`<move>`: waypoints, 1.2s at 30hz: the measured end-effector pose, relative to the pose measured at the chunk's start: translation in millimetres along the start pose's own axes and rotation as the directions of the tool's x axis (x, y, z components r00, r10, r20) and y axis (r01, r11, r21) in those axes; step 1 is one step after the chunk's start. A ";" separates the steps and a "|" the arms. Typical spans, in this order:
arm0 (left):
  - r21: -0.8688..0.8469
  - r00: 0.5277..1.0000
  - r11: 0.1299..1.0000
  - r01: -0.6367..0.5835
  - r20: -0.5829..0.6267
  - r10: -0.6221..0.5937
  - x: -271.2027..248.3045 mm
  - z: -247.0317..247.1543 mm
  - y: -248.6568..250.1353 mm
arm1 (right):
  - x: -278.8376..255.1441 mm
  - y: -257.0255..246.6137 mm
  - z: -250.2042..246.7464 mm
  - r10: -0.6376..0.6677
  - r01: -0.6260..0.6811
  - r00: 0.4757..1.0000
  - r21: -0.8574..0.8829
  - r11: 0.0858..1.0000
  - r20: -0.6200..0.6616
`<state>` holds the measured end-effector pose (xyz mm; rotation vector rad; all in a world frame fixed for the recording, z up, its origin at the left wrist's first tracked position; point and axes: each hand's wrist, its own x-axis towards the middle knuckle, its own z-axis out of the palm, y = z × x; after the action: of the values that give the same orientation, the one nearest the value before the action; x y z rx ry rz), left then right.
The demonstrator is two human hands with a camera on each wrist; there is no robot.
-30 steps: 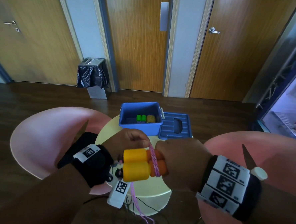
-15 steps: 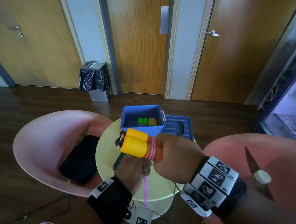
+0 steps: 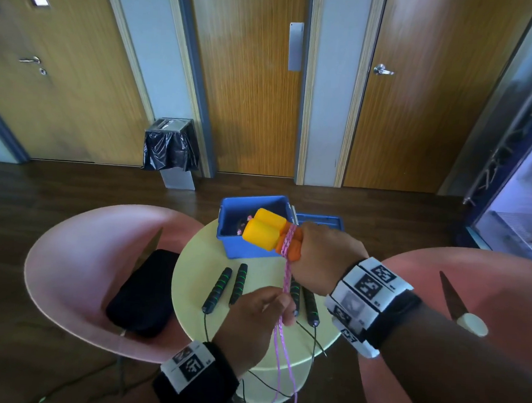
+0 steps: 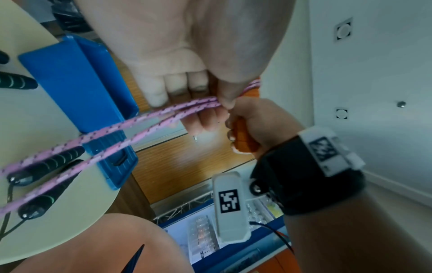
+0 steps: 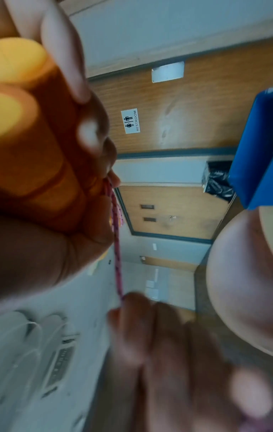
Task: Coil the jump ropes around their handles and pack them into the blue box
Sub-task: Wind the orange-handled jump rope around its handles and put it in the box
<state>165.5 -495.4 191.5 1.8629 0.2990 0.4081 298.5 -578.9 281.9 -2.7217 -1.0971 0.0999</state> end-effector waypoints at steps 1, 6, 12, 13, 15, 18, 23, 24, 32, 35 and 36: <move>0.033 1.000 0.999 0.004 0.019 -0.005 -1.1 0.8 2.5 | 3.4 3.2 3.5 0.013 -0.013 1.000 -0.022 1.000 -0.007; 0.187 0.994 0.981 0.051 0.081 -0.067 3.5 -1.2 9.1 | 12.3 14.0 26.4 0.042 -0.040 0.999 -0.158 0.987 0.006; 0.356 0.989 0.934 -0.008 0.142 -0.046 13.4 -11.0 15.9 | 9.0 16.9 38.5 0.066 -0.050 0.995 -0.193 0.980 0.079; 0.369 0.984 0.930 -0.007 0.166 -0.059 13.7 -12.3 17.3 | 5.8 17.5 40.3 0.055 -0.036 0.995 -0.216 0.976 0.081; 0.399 0.971 0.917 0.002 0.218 -0.097 13.9 -15.7 18.7 | 1.0 14.7 44.9 0.044 -0.014 0.994 -0.277 0.961 0.102; 0.438 0.948 0.898 -0.038 0.300 -0.105 12.7 -20.1 20.2 | -6.5 13.8 53.1 0.042 0.005 0.990 -0.324 0.946 0.138; 0.517 0.931 0.847 -0.121 0.355 -0.084 9.0 -16.5 21.9 | -5.4 10.5 56.4 0.176 -0.093 0.971 -0.419 0.903 0.164; 0.523 0.929 0.841 -0.136 0.363 -0.076 8.5 -15.0 22.2 | -5.9 9.4 55.8 0.200 -0.109 0.964 -0.424 0.899 0.177; 0.655 0.880 0.684 -0.322 0.473 -0.039 27.3 -35.6 19.2 | -21.5 15.2 63.0 -0.038 0.143 0.964 -0.391 0.909 0.262; 0.688 0.850 0.597 -0.413 0.526 -0.018 42.4 -47.9 23.9 | -26.1 11.2 63.2 -0.131 0.274 0.934 -0.431 0.860 0.332; 0.686 0.844 0.593 -0.423 0.536 -0.019 46.0 -50.6 25.5 | -28.3 10.2 61.9 -0.159 0.308 0.925 -0.435 0.846 0.346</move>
<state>186.0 -441.7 236.4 2.8275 -0.1526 -0.1162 276.4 -595.4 218.8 -3.0347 -1.7502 0.2329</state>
